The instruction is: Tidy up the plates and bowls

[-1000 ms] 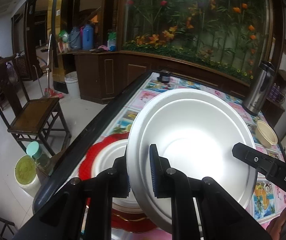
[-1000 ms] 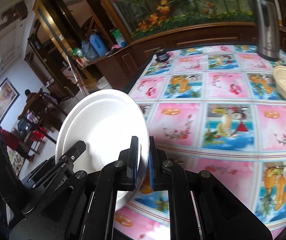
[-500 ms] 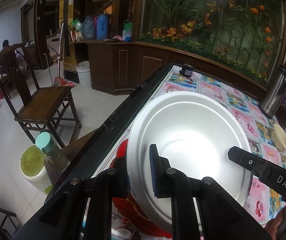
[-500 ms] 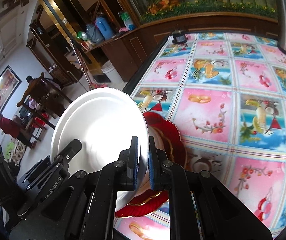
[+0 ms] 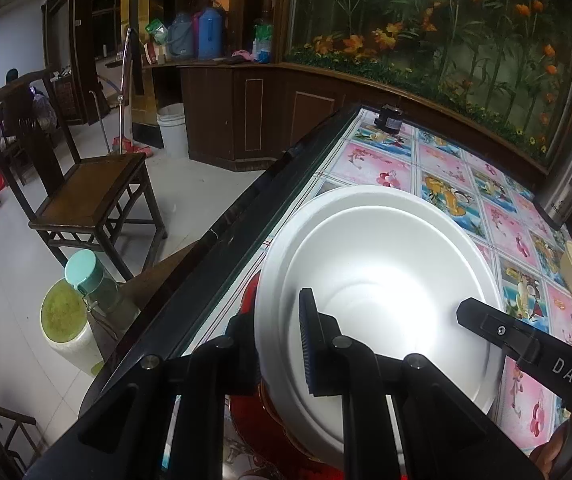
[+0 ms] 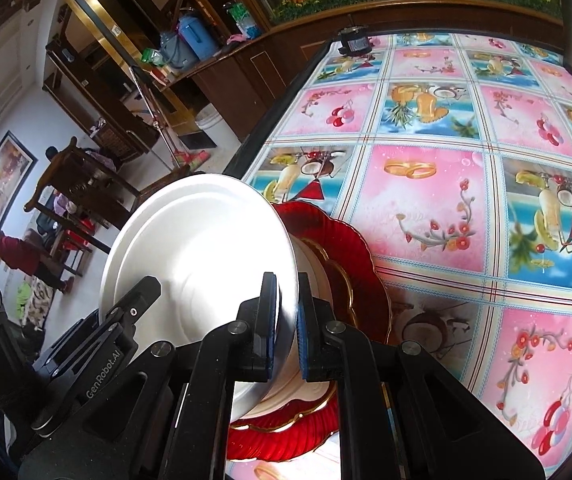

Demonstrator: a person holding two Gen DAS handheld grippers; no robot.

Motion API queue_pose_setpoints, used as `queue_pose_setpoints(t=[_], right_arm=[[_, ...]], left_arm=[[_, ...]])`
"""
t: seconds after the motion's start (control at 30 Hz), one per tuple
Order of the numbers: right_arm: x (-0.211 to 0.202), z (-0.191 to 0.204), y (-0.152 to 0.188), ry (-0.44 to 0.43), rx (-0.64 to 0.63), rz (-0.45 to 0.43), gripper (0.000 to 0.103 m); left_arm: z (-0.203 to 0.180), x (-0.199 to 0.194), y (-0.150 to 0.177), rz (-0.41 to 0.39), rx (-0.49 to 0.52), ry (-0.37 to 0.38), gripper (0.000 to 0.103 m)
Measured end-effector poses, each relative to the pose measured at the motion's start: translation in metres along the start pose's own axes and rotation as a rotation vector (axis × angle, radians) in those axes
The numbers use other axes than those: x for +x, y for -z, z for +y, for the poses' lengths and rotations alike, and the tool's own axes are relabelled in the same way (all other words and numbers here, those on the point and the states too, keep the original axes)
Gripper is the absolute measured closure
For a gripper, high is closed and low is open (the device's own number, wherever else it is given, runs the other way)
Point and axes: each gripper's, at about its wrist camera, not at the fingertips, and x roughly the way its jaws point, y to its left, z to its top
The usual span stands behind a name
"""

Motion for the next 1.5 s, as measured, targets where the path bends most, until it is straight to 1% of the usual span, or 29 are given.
queue_pose_setpoints(t=[0.27,0.67,1.0,1.23,1.33,1.4,1.5], right_arm=[[0.009,-0.003,0.000,0.005,0.009,0.016,0.094],[0.012,-0.004,-0.002,0.022,-0.007,0.001,0.094],[0.012,-0.006,-0.003,0.018,-0.004,0.000,0.094],[0.010,-0.005,-0.003,0.001,0.014,0.000,0.094],[0.012,-0.006,-0.003,-0.021,0.033,0.020,0.094],[0.012,-0.008,-0.002,-0.041,0.048,0.031,0.094],[0.013,-0.011,-0.002,-0.075,0.082,0.048,0.094]], left_arm=[[0.000,0.007,-0.002,0.010,0.002,-0.004,0.089],[-0.003,0.013,-0.003,0.010,0.015,-0.011,0.089],[-0.005,0.012,0.000,0.012,0.029,-0.023,0.087],[-0.002,0.007,0.001,0.007,0.034,-0.026,0.082],[0.002,0.003,0.000,0.002,0.025,-0.024,0.079],[0.007,0.001,-0.001,0.003,0.010,-0.015,0.074],[0.014,-0.001,-0.002,0.005,-0.005,-0.003,0.072]])
